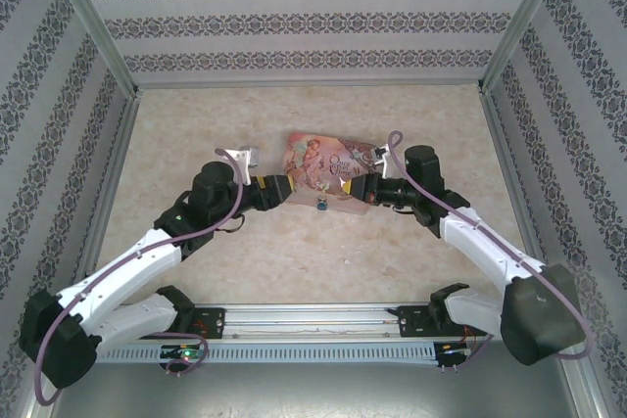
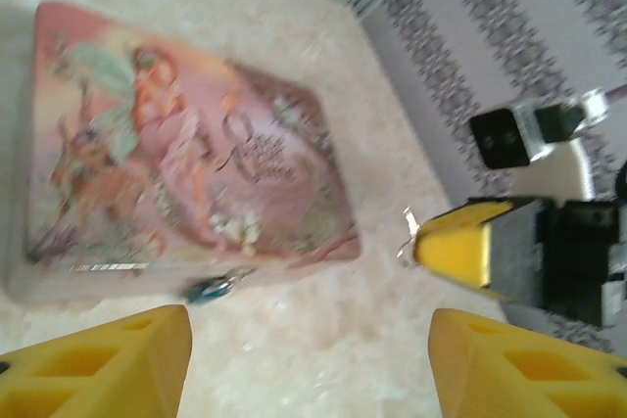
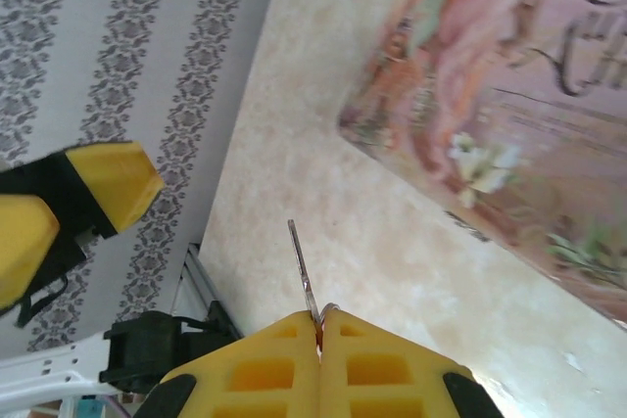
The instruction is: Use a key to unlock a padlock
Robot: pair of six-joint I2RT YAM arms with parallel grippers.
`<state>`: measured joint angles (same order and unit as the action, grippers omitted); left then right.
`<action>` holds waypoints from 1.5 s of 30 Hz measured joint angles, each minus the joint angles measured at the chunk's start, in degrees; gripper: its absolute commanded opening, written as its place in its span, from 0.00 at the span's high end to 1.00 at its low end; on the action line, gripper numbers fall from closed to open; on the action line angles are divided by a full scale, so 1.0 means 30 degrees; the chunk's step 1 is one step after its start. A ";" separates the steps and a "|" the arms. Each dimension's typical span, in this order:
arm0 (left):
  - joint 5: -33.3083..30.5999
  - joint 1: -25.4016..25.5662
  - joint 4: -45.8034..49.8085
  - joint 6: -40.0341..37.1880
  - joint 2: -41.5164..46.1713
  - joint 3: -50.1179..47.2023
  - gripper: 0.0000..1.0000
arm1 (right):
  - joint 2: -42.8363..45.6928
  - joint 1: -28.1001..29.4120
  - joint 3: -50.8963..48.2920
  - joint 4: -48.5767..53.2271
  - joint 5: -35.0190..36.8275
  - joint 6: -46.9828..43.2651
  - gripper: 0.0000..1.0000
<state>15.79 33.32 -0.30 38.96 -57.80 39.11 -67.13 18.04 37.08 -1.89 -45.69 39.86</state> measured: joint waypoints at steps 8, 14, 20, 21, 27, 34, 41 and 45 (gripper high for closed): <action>0.0138 0.0641 -0.1341 -0.0073 -0.2856 -0.1260 0.30 | -0.1581 -0.1384 -0.0583 -0.0474 -0.0481 -0.0321 1.00; 0.0554 0.1311 -0.3810 -0.0073 -0.5559 -0.1450 0.29 | -0.2900 -0.2237 -0.0605 -0.1122 -0.0780 -0.0685 1.00; 0.0561 0.2062 -0.5792 -0.0364 -0.7453 -0.1552 0.29 | -0.4197 -0.2739 -0.0503 -0.1523 -0.0984 -0.1078 1.00; 0.0517 0.2157 -0.6062 -0.0430 -0.7650 -0.1559 0.29 | -0.4444 -0.2834 -0.0452 -0.1603 -0.1027 -0.1166 1.00; 0.0124 0.2375 -0.7679 -0.0648 -0.8313 -0.1880 0.29 | -0.5413 -0.2980 -0.0066 -0.1945 -0.1319 -0.1588 1.00; -0.0882 0.2397 -0.9449 -0.0634 -0.9151 -0.2812 0.29 | -0.5894 -0.2980 -0.0022 -0.2732 -0.1610 -0.1960 1.00; -0.1508 0.2397 -1.1264 -0.0525 -1.0389 -0.3169 0.29 | -0.6069 -0.2637 -0.0022 -0.3206 -0.1581 -0.1989 1.00; -0.1690 0.2397 -1.2138 -0.0474 -1.1111 -0.3169 0.29 | -0.6105 -0.2062 -0.0022 -0.3468 -0.1370 -0.1916 1.00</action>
<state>10.72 40.51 -36.71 37.54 -91.13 29.61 -85.45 11.86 37.01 -12.29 -49.80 34.11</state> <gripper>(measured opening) 0.714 0.042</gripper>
